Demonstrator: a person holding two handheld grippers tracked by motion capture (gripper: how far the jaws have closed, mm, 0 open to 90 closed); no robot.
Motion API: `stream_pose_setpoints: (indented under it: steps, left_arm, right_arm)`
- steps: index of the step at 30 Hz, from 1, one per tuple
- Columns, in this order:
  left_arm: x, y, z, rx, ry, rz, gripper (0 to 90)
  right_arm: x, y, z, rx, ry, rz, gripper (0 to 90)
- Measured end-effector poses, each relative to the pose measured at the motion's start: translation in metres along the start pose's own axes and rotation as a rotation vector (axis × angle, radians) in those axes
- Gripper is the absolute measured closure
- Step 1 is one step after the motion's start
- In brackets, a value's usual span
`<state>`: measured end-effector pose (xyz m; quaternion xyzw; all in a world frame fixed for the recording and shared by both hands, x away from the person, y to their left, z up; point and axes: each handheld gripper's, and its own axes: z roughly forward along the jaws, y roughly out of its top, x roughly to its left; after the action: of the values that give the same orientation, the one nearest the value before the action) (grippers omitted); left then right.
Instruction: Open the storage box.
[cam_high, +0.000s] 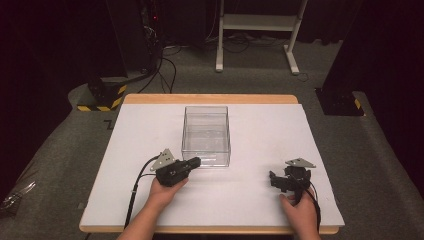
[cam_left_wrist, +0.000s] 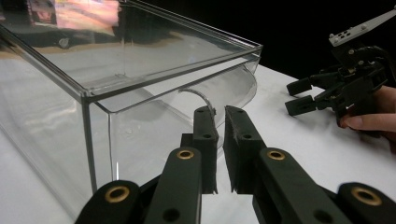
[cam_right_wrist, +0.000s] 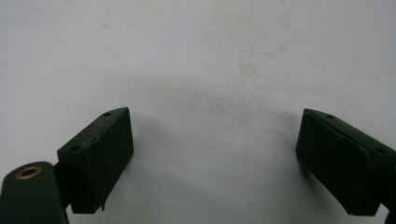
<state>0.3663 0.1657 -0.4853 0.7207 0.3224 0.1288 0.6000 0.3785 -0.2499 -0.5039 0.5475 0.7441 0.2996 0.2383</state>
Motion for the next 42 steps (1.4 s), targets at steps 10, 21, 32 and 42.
stream_pose_setpoints:
  steps: [10,21,32,42]
  left_arm:
    - [-0.008,-0.003,-0.006,0.004,-0.015,0.007,83.8]
    - [-0.018,-0.007,-0.016,0.011,-0.022,0.006,83.9]
    - [-0.03,-0.01,-0.022,0.022,-0.026,0.008,84.1]
    - [-0.039,-0.014,-0.029,0.028,-0.034,0.016,84.3]
  right_arm:
    - [0.0,0.0,0.0,0.0,0.0,0.0,11.0]
    - [0.0,0.0,0.0,0.001,0.001,-0.001,11.1]
    - [0.0,0.0,0.0,0.0,0.0,-0.001,11.1]
    - [0.0,0.0,0.0,0.0,0.001,-0.001,11.1]
